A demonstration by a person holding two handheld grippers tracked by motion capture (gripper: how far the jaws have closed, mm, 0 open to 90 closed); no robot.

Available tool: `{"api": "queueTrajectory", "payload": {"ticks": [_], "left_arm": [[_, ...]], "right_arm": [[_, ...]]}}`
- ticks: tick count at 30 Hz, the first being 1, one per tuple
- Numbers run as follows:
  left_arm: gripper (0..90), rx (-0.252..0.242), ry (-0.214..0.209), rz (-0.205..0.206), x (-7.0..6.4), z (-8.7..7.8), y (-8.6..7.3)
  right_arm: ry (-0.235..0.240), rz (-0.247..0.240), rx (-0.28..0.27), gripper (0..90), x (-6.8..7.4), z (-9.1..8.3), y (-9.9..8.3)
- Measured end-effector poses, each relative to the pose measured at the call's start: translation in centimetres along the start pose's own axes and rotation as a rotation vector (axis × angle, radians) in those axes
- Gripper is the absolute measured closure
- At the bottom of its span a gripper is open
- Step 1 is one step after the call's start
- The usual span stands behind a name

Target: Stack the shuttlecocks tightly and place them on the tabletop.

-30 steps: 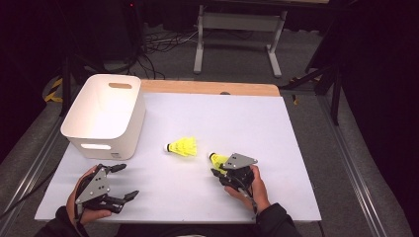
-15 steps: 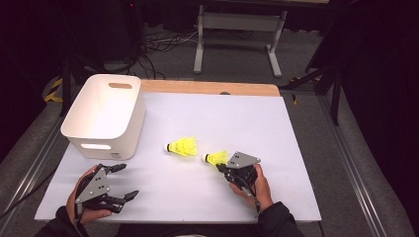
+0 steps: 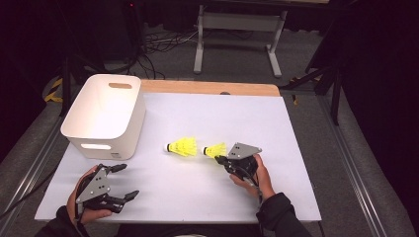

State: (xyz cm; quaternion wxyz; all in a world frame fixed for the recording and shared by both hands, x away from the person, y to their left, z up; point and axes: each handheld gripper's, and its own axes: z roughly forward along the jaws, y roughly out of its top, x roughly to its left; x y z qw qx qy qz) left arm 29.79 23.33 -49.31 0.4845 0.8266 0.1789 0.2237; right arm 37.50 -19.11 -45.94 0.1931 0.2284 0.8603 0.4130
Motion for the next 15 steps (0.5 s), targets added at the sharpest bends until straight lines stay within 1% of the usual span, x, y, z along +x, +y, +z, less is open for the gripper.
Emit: {"api": "queueTrajectory", "payload": {"ticks": [1, 5, 7, 12, 13, 15], "left_arm": [[11.0, 0.002, -0.002, 0.002, 0.0, 0.0, 0.0], [11.1, -0.002, 0.000, 0.000, 0.0, -0.1, 0.0], [11.1, -0.001, -0.002, -0.001, 0.0, -0.1, 0.0], [11.1, 0.003, -0.004, 0.004, 0.0, 0.0, 0.0], [11.2, 0.006, -0.004, 0.006, 0.0, 0.0, 0.0], [11.2, 0.008, -0.003, 0.006, 0.0, 0.0, 0.0]], "right_arm": [[0.007, -0.004, -0.002, 90.0, -0.2, 0.1, 0.2], [0.021, 0.012, -0.021, 90.0, -1.3, 0.7, 0.8], [0.028, 0.015, -0.025, 90.0, -1.5, 1.0, 1.0], [0.052, -0.001, -0.025, 90.0, -1.5, 1.9, 1.5], [0.064, -0.009, -0.022, 90.0, -1.3, 2.2, 1.7], [0.067, -0.012, -0.024, 90.0, -1.3, 2.4, 1.8]]}}
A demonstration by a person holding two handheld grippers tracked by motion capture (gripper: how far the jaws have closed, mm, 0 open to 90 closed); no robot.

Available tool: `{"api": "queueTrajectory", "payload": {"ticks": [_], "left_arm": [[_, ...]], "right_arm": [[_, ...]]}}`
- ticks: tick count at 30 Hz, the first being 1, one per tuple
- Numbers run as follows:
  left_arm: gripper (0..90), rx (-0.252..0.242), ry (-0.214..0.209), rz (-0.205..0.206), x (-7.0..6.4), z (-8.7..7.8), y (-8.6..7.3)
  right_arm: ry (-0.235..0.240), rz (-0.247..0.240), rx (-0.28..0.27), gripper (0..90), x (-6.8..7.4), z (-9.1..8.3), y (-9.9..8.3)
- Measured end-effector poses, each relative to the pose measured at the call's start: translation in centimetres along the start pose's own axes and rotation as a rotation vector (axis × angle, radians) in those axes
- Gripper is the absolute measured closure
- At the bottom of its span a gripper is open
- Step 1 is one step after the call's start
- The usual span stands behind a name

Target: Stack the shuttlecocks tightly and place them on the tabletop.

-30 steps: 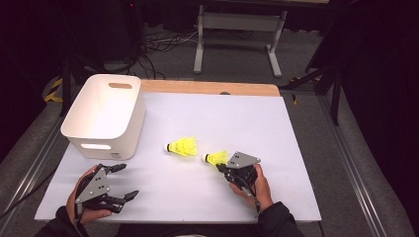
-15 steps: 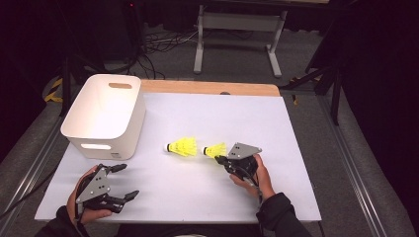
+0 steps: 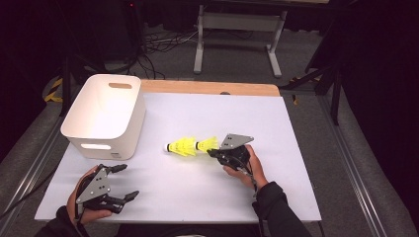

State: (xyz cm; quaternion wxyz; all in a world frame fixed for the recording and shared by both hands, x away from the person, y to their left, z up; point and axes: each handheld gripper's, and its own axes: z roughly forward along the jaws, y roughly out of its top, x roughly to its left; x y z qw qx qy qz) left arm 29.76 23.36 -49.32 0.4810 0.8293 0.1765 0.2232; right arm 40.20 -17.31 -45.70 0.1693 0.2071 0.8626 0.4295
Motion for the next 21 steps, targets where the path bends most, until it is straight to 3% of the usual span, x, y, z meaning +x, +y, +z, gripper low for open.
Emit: {"api": "queueTrajectory", "payload": {"ticks": [21], "left_arm": [[11.5, 0.000, -0.009, 0.001, -0.1, 0.0, 0.0]], "right_arm": [[0.078, -0.032, 0.016, 90.0, 1.5, 2.6, 1.5]]}}
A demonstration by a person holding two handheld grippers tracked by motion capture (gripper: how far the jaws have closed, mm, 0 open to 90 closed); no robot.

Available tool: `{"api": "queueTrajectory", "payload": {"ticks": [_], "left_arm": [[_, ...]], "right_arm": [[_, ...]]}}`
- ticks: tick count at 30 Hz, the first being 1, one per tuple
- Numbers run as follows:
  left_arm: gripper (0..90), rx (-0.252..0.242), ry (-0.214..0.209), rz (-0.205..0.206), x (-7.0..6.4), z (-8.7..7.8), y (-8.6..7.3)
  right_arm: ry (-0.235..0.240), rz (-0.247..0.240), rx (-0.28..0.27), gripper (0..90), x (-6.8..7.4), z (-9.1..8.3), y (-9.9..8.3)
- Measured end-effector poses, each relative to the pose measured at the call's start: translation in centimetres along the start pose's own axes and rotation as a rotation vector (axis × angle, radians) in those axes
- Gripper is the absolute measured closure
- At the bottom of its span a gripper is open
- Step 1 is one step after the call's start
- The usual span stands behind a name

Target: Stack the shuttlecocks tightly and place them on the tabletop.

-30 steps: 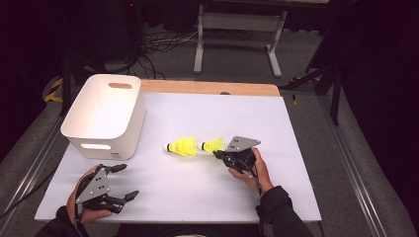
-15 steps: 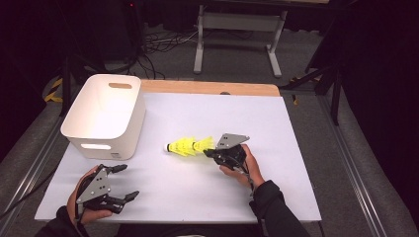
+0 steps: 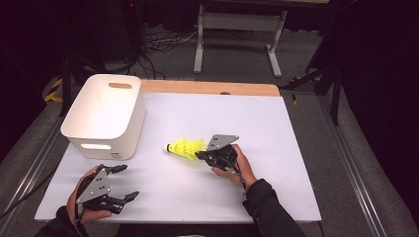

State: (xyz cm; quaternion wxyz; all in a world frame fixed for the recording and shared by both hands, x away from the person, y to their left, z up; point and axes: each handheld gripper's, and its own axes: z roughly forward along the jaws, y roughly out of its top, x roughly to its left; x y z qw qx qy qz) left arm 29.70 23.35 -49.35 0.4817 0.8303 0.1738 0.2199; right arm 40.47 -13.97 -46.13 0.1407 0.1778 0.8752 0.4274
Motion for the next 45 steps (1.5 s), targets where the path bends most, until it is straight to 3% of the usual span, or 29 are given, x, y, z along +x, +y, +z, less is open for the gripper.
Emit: {"api": "queueTrajectory", "payload": {"ticks": [30, 38, 45], "left_arm": [[12.1, 0.006, -0.013, 0.011, -0.1, 0.1, 0.0], [12.1, 0.003, -0.012, 0.012, -0.1, 0.0, 0.0], [12.1, 0.004, -0.014, 0.011, -0.1, 0.1, 0.1]], "right_arm": [[0.002, 0.017, 0.041, 79.5, 0.5, 1.7, -0.3], [-0.012, 0.023, 0.037, 73.0, 0.5, 1.2, -0.4], [-0.048, -0.006, 0.036, 66.5, 0.9, 0.1, 0.0]]}}
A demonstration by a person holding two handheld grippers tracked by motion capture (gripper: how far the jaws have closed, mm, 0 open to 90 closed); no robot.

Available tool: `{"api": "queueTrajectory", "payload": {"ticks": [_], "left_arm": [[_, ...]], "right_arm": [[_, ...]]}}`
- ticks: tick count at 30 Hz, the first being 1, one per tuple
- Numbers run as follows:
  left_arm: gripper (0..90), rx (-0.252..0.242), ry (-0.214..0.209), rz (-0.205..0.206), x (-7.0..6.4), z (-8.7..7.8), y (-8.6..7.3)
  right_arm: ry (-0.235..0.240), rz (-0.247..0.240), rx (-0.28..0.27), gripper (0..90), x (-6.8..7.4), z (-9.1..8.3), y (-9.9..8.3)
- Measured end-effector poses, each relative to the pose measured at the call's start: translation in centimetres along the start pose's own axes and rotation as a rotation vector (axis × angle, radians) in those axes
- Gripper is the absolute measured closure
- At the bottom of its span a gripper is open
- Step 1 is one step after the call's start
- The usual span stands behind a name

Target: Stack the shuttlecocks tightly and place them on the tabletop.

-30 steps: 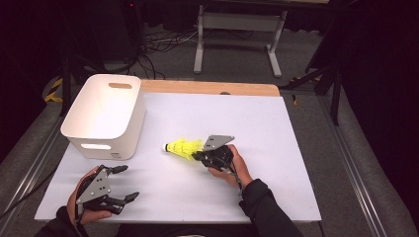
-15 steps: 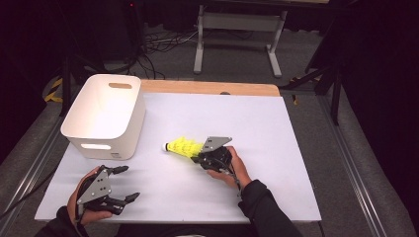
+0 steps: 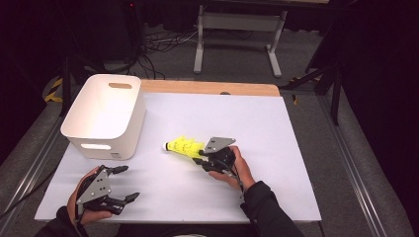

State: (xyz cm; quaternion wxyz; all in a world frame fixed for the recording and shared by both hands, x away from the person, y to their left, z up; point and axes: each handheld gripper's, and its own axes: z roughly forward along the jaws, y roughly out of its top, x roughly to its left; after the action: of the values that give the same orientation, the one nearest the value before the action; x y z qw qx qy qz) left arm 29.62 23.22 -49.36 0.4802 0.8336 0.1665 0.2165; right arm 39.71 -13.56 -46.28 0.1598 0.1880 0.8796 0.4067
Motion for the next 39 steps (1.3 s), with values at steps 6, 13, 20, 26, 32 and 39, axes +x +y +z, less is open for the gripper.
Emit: {"api": "queueTrajectory", "payload": {"ticks": [6, 13, 20, 26, 32, 39], "left_arm": [[12.1, 0.000, 0.000, 0.003, 0.0, 0.0, 0.0], [12.1, 0.001, 0.000, 0.002, 0.0, 0.0, 0.0], [12.1, 0.005, -0.004, 0.007, -0.1, 0.0, 0.0], [12.2, 0.006, -0.006, 0.009, -0.1, 0.1, 0.0], [12.2, 0.005, -0.006, 0.010, -0.1, 0.0, 0.0], [12.2, 0.004, -0.005, 0.009, -0.1, 0.0, 0.0]], "right_arm": [[-0.036, 0.000, -0.025, 62.3, -0.2, -1.3, 0.2], [-0.054, -0.010, -0.048, 60.3, -0.1, -2.2, 0.5], [-0.079, -0.026, -0.083, 57.9, 0.2, -3.4, 0.9], [-0.121, -0.047, -0.114, 50.4, 0.4, -4.6, 1.2], [-0.157, -0.070, -0.136, 42.4, 0.7, -5.6, 1.5], [-0.198, -0.108, -0.149, 35.4, 1.4, -6.5, 1.7]]}}
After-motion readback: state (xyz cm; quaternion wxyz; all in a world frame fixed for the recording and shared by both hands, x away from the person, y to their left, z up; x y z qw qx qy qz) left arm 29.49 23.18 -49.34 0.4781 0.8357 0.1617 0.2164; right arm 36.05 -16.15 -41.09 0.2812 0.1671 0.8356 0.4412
